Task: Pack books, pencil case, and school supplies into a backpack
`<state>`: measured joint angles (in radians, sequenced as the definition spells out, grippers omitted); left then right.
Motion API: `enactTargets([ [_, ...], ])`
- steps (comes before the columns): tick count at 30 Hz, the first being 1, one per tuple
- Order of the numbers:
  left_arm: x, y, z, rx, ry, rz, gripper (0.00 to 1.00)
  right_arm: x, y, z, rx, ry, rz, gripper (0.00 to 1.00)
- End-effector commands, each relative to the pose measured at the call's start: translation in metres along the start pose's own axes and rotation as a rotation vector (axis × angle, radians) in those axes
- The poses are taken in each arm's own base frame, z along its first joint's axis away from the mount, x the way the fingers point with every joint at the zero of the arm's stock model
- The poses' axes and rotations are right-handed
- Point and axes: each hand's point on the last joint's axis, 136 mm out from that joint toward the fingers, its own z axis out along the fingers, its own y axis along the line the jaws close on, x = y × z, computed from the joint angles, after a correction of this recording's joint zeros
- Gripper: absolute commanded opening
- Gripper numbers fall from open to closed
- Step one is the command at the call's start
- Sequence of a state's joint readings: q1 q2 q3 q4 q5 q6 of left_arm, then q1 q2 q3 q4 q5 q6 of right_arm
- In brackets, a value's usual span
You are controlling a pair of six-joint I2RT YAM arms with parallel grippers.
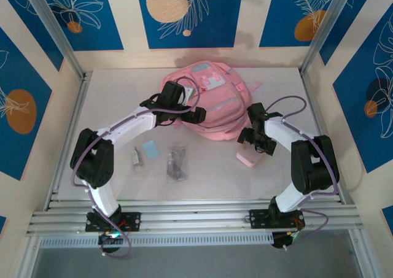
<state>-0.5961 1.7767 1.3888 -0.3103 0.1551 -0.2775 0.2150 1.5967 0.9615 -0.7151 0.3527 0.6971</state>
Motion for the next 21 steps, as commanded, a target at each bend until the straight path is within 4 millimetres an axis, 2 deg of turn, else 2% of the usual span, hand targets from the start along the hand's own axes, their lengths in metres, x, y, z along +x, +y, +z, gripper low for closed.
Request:
enactTargets([
  [1, -0.008, -0.005, -0.005, -0.001, -0.011, 0.028, 1.0, 0.016, -0.006, 0.009, 0.025, 0.066, -0.004, 1.0],
  [5, -0.009, -0.006, -0.006, 0.0, -0.008, 0.032, 1.0, 0.02, -0.001, 0.009, -0.019, 0.095, 0.003, 1.0],
  [11, -0.006, -0.006, -0.007, -0.005, -0.001, 0.029, 1.0, 0.02, 0.005, -0.013, -0.133, 0.07, 0.047, 1.0],
  [14, -0.006, -0.007, -0.006, -0.001, -0.002, 0.025, 1.0, 0.017, 0.007, -0.018, -0.207, 0.063, 0.106, 1.0],
  [17, -0.007, -0.009, -0.007, 0.003, -0.004, 0.024, 1.0, 0.017, 0.005, -0.016, -0.198, 0.056, 0.117, 0.99],
  [21, -0.006, -0.008, -0.006, -0.002, -0.003, 0.024, 1.0, 0.02, -0.001, -0.003, -0.163, 0.065, 0.128, 0.99],
])
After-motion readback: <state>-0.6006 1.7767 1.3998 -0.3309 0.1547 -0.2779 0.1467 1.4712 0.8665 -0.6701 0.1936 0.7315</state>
